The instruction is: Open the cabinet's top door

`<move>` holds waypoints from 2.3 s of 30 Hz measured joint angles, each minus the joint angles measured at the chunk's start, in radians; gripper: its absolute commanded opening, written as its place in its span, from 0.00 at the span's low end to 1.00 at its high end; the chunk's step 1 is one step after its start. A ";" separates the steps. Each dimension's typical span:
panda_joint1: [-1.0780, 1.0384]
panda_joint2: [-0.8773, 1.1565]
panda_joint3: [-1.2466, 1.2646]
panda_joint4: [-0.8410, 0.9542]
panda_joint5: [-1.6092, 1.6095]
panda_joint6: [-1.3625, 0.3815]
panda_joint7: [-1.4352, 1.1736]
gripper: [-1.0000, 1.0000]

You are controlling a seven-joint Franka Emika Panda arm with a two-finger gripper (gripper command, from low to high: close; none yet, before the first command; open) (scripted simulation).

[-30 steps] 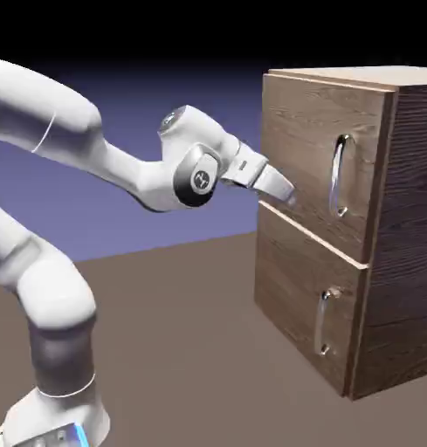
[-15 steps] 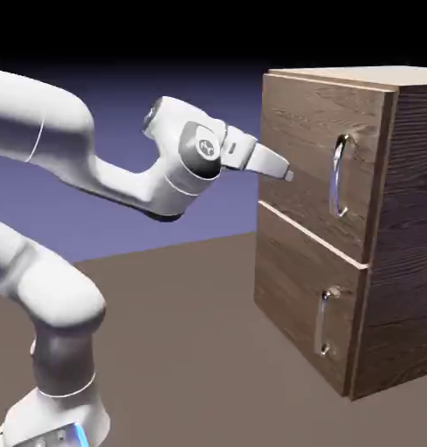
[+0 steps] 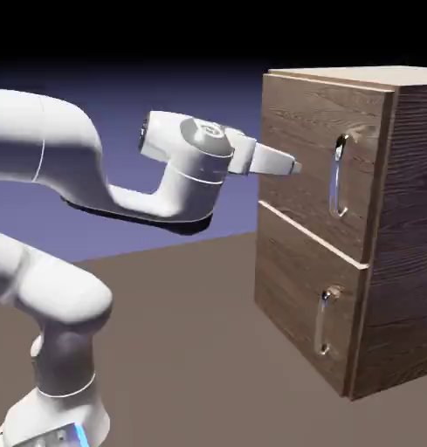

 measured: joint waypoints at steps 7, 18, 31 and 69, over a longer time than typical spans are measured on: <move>0.087 -0.046 -0.105 0.037 -0.304 -0.017 0.227 0.50; 0.224 -0.118 -0.270 0.094 -0.783 -0.044 0.584 0.50; 0.404 -0.059 -0.393 0.208 -0.928 -0.107 0.706 0.00; -0.921 -0.367 0.891 -0.332 0.055 -0.007 0.705 0.00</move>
